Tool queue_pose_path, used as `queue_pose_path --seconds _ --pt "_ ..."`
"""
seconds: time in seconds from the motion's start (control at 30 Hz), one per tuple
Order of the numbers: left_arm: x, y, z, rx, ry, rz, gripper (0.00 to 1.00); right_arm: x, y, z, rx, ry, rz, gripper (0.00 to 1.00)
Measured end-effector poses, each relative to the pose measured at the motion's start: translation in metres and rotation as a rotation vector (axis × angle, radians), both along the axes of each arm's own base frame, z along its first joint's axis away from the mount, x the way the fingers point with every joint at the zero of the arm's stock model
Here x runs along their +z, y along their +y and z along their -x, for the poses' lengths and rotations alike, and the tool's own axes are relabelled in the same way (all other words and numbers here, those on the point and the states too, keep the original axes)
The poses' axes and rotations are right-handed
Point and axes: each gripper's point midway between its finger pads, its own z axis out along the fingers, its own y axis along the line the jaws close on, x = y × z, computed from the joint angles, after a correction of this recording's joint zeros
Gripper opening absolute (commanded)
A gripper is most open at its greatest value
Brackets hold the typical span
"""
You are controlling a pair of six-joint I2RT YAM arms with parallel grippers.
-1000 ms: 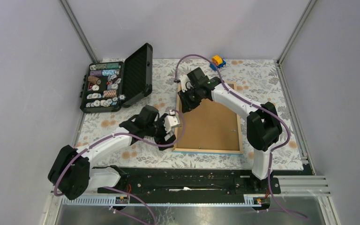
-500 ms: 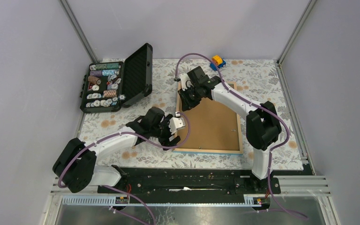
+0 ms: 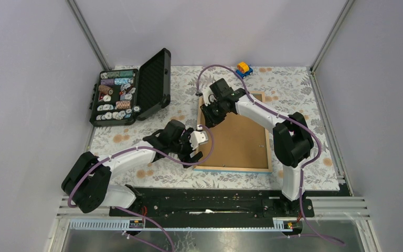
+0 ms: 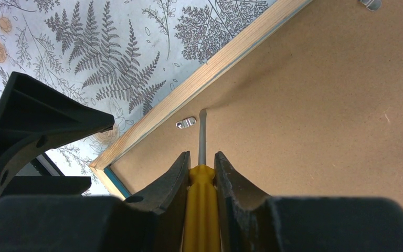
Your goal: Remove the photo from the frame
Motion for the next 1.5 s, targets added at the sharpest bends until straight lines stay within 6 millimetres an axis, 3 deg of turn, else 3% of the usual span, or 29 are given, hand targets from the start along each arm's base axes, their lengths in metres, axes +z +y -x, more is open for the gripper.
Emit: queue_pose_path --seconds 0.87,1.5 --pt "-0.008 0.002 0.000 0.017 0.021 -0.018 0.90 -0.002 0.001 0.010 0.027 0.027 -0.031 0.00" --pt "-0.007 0.002 -0.001 0.020 0.022 -0.022 0.89 0.000 -0.016 0.038 0.057 0.081 -0.001 0.00"
